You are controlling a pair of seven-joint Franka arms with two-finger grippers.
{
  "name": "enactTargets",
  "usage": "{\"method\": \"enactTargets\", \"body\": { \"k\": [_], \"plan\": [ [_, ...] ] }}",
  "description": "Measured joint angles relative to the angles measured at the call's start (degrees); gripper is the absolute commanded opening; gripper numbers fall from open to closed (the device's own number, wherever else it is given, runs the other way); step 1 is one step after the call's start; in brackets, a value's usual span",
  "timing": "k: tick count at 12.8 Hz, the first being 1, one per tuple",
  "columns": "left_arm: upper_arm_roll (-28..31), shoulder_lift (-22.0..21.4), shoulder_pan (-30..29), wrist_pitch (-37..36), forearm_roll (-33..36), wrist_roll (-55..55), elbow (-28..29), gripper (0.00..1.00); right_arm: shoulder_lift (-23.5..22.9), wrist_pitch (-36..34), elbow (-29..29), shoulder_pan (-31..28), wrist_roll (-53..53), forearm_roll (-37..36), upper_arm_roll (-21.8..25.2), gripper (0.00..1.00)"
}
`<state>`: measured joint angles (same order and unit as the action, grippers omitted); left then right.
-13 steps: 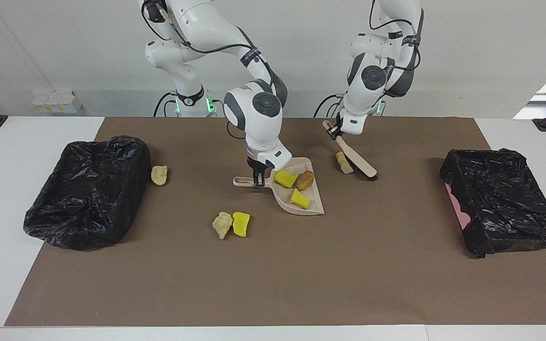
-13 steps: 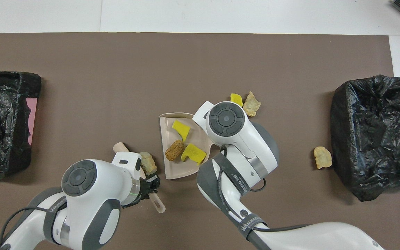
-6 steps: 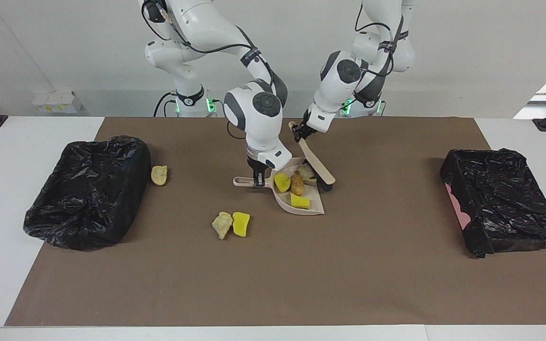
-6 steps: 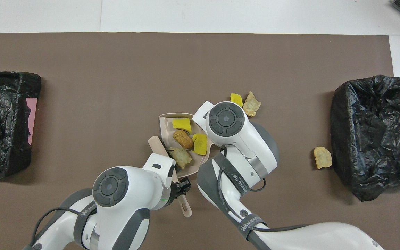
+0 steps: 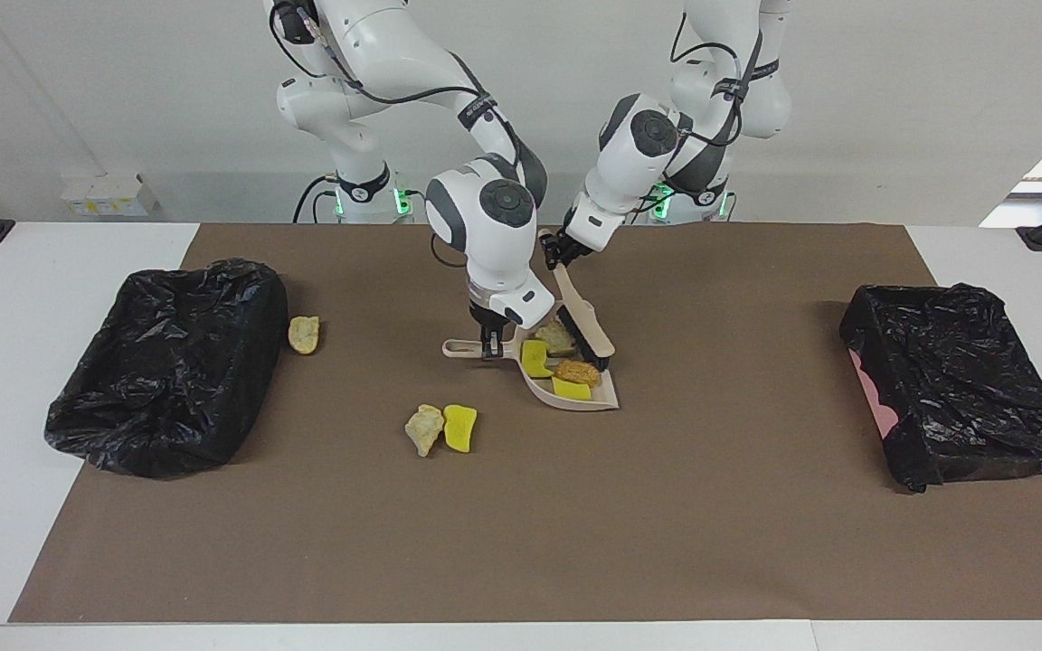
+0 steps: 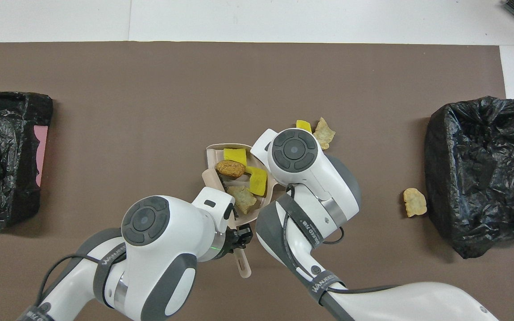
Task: Sweep and dump trash in bin
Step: 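Sweep the bread crust into the dustpan with the left gripper's brush, then carry the loaded dustpan toward the nearer bin with the right gripper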
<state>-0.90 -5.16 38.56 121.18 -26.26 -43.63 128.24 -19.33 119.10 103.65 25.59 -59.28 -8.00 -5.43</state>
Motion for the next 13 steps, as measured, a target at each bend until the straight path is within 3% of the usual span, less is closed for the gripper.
{"method": "enactTargets", "body": {
  "k": [3,7,13],
  "plan": [
    [0.4,-3.5,-2.3,-6.5,0.0,0.8,-1.9,0.00,0.2,0.0,-0.3,-3.3,-2.3,0.0,0.0,0.00],
    [-0.8,-5.3,-1.9,-9.0,1.1,0.9,-1.1,0.00,1.7,-2.3,-2.5,-7.3,-4.5,0.0,0.1,0.00],
    [-6.4,-5.2,9.2,-2.7,7.5,-7.2,8.2,0.00,2.2,-8.4,-10.0,-16.4,-6.2,1.4,0.2,0.00]
  ]
}}
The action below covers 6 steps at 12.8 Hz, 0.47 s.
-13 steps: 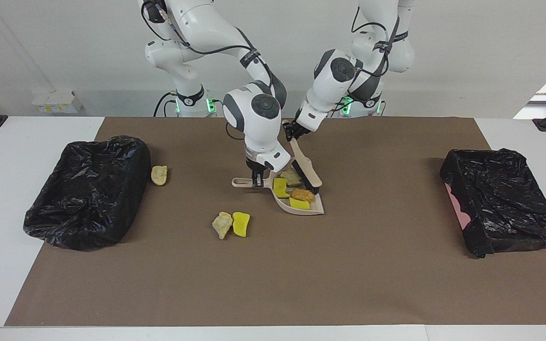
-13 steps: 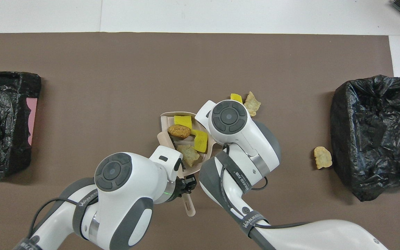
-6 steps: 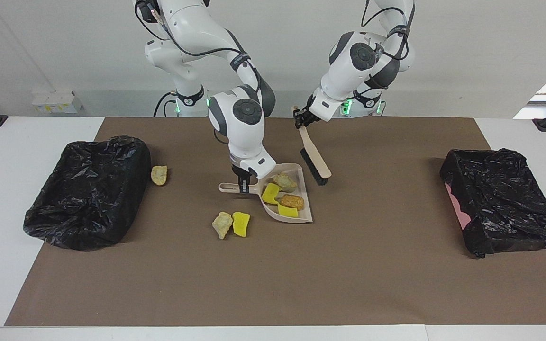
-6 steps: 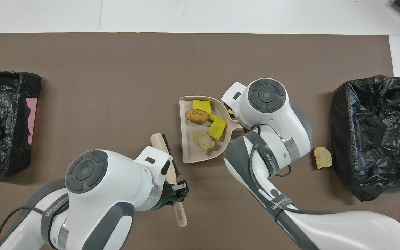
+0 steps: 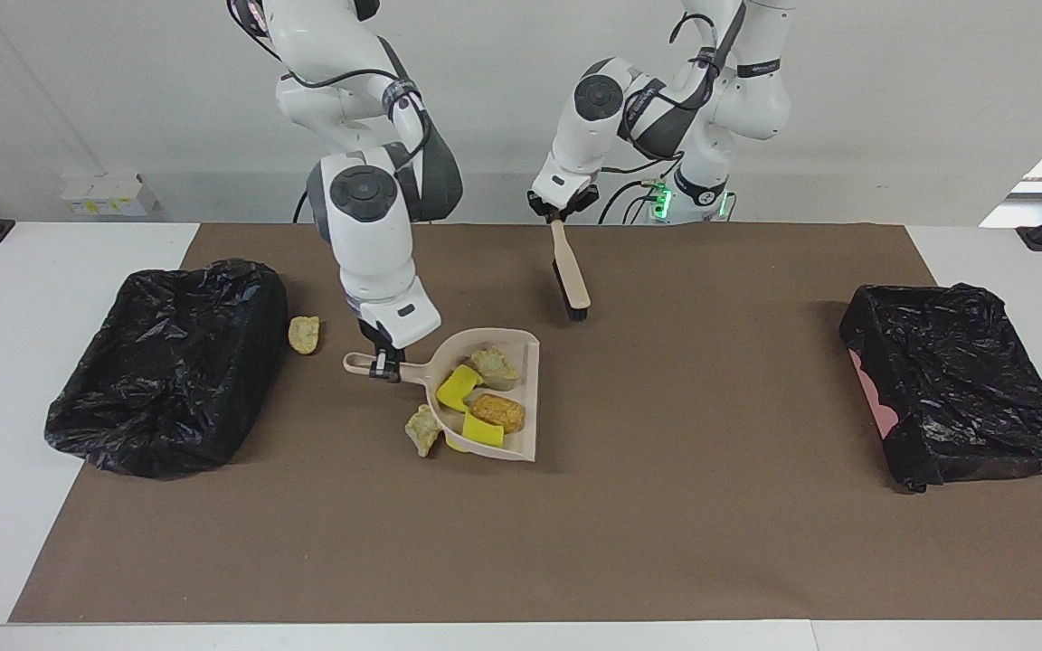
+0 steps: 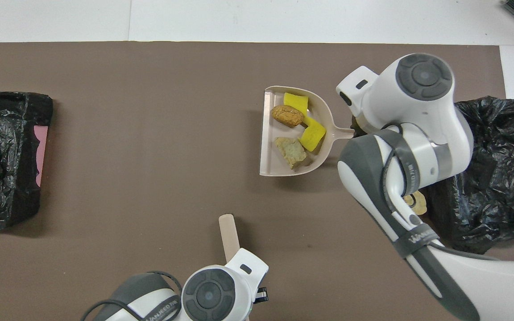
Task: Sweep and dump trash in bin
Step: 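Carry the loaded dustpan toward the nearer bin with the right gripper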
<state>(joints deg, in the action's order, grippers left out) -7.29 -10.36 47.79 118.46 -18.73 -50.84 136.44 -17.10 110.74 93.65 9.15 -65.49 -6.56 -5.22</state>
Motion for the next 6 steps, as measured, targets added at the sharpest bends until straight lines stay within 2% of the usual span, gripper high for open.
{"method": "enactTargets", "body": {
  "k": [3,6],
  "plan": [
    [-0.2,0.0,5.2,4.8,0.8,-4.6,2.2,0.00,0.2,-4.3,-1.9,-5.6,-5.2,0.5,0.0,0.00],
    [-0.2,0.1,6.4,6.8,0.8,-5.2,3.2,0.00,1.2,-7.0,-3.0,-8.7,-10.7,0.5,0.2,0.00]
  ]
}}
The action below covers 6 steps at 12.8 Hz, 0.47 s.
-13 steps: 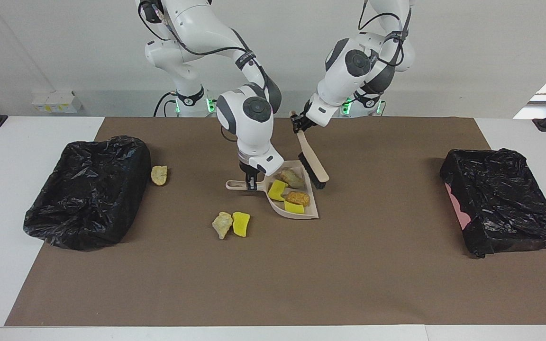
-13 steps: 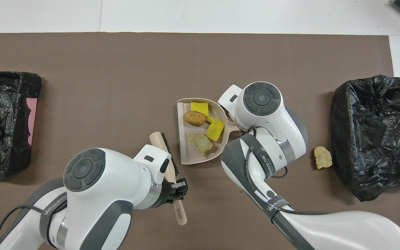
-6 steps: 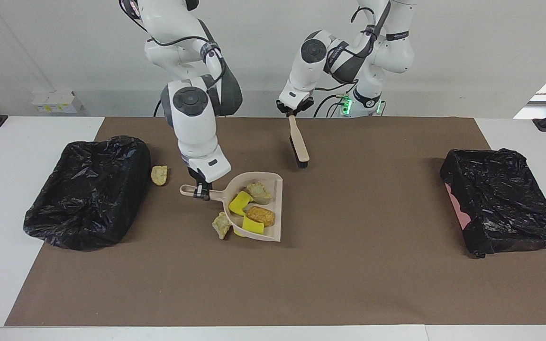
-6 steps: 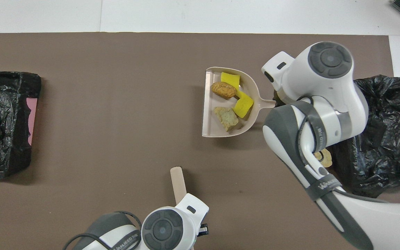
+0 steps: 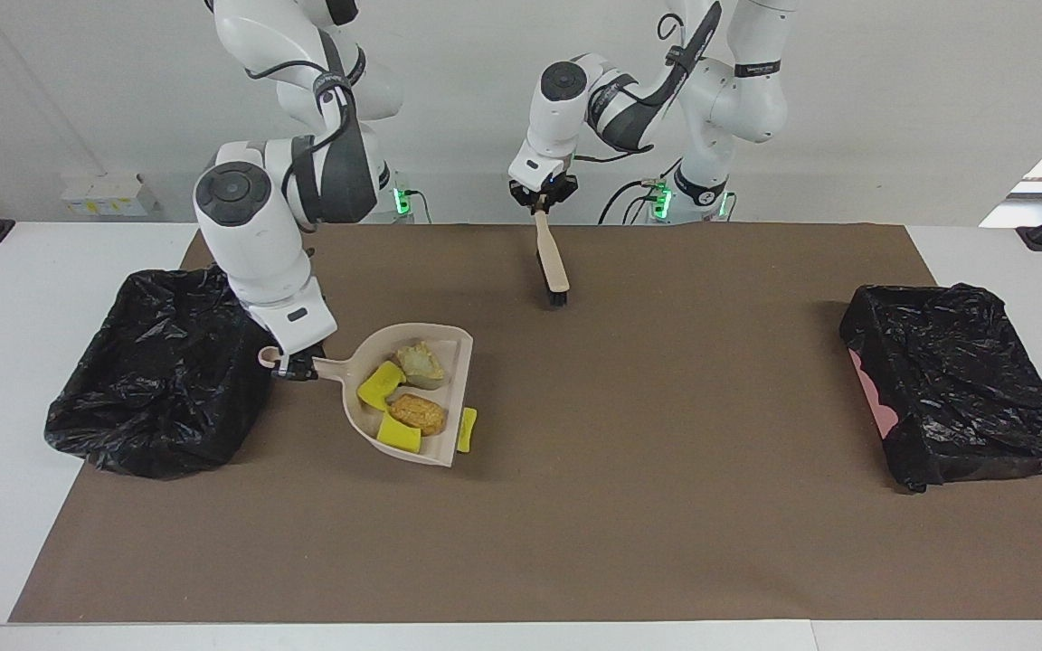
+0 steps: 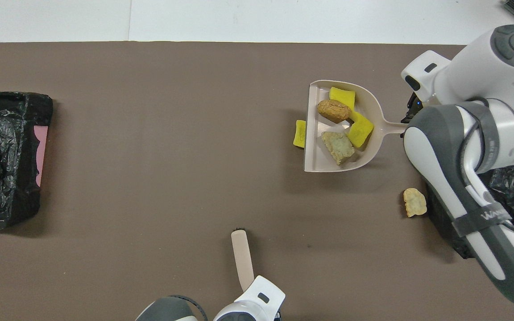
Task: Sweep and dump trash in bin
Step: 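Carry the loaded dustpan toward the nearer bin with the right gripper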
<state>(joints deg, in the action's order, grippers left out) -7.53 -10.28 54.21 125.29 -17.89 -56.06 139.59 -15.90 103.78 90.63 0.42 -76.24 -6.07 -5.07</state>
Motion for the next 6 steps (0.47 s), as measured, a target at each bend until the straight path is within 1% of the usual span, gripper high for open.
{"method": "enactTargets", "body": {
  "k": [3,6],
  "plan": [
    [0.0,1.1,1.0,2.1,0.0,-1.8,0.8,0.00,1.2,-1.3,-0.6,-4.4,-5.6,-0.1,0.3,0.00],
    [0.0,1.5,1.0,2.2,0.0,-2.0,0.8,0.00,1.3,-1.7,-1.0,-9.9,-7.2,-2.3,0.6,0.00]
  ]
}}
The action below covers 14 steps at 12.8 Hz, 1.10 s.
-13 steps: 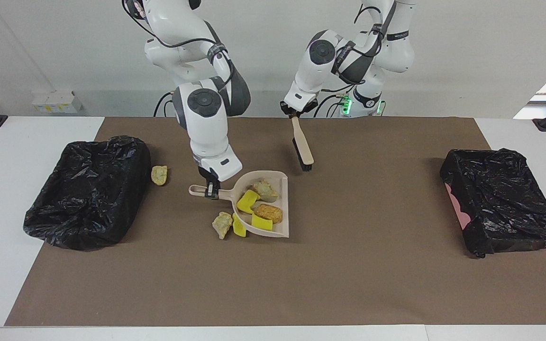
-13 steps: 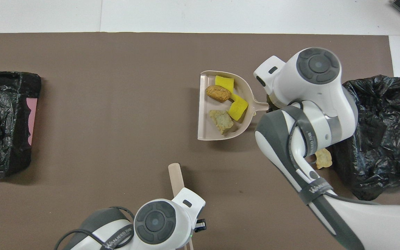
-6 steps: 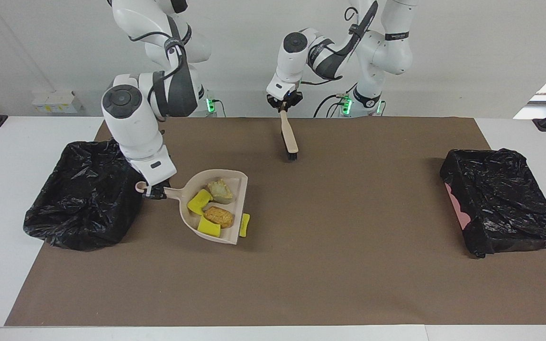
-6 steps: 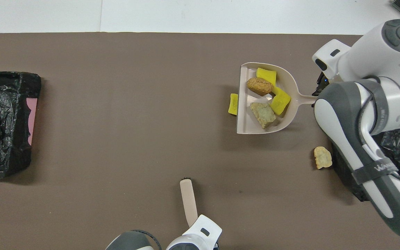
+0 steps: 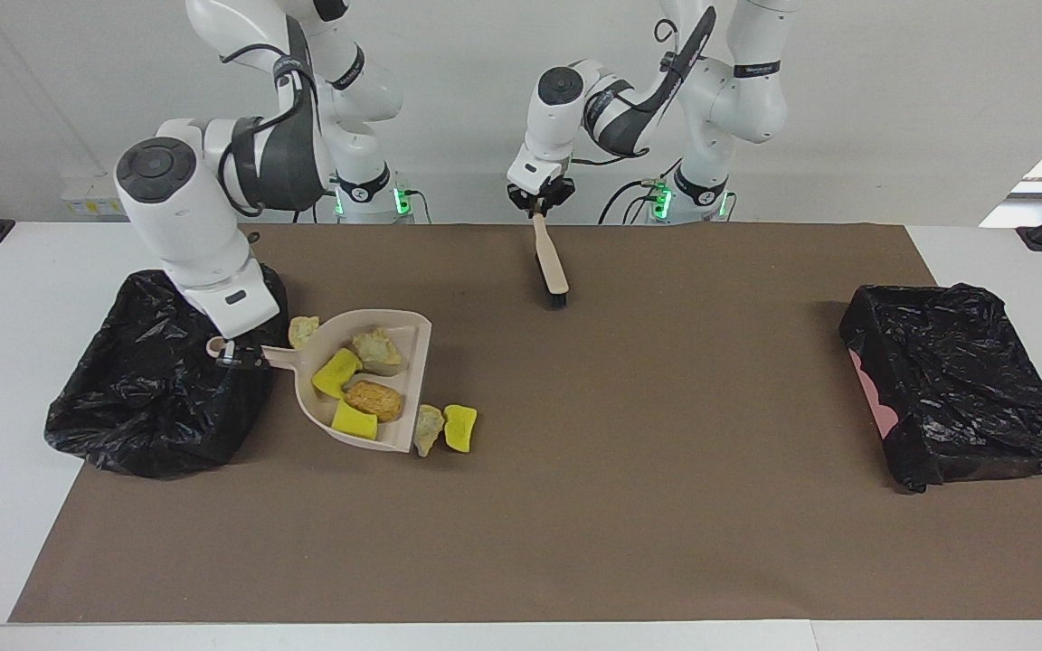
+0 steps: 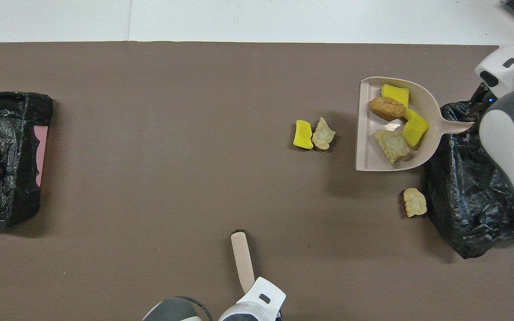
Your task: Sweep and dump trash in bin
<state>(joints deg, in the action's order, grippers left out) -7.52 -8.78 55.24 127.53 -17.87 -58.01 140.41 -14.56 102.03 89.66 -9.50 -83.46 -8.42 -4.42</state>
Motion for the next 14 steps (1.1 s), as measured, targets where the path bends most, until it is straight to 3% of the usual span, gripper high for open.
{"method": "enactTargets", "body": {
  "k": [1,4,5,9,11,14],
  "plan": [
    [0.0,0.0,0.0,0.0,0.0,0.0,0.0,0.04,0.1,0.0,0.0,-1.9,-0.1,-1.5,0.1,0.00],
    [0.0,0.2,0.0,0.0,0.3,1.6,0.1,0.80,0.4,0.0,0.0,-7.5,-2.8,-5.4,0.2,0.00],
    [0.1,0.2,0.0,0.0,0.4,2.1,0.1,1.00,0.5,0.0,-0.2,-9.8,-5.0,-5.9,0.3,0.00],
    [0.7,0.5,-3.4,-0.8,1.6,8.1,-2.1,1.00,1.2,0.0,-0.5,-19.2,-16.4,-6.5,0.5,0.00],
    [1.1,0.5,-8.7,-6.6,6.1,13.4,-6.6,1.00,2.0,0.0,-0.4,-22.7,-21.7,-10.2,0.5,0.00],
    [1.5,0.4,-17.8,-15.5,8.9,23.5,-15.8,1.00,3.0,0.3,1.0,-23.4,-23.6,-19.6,0.4,0.00]
  ]
}}
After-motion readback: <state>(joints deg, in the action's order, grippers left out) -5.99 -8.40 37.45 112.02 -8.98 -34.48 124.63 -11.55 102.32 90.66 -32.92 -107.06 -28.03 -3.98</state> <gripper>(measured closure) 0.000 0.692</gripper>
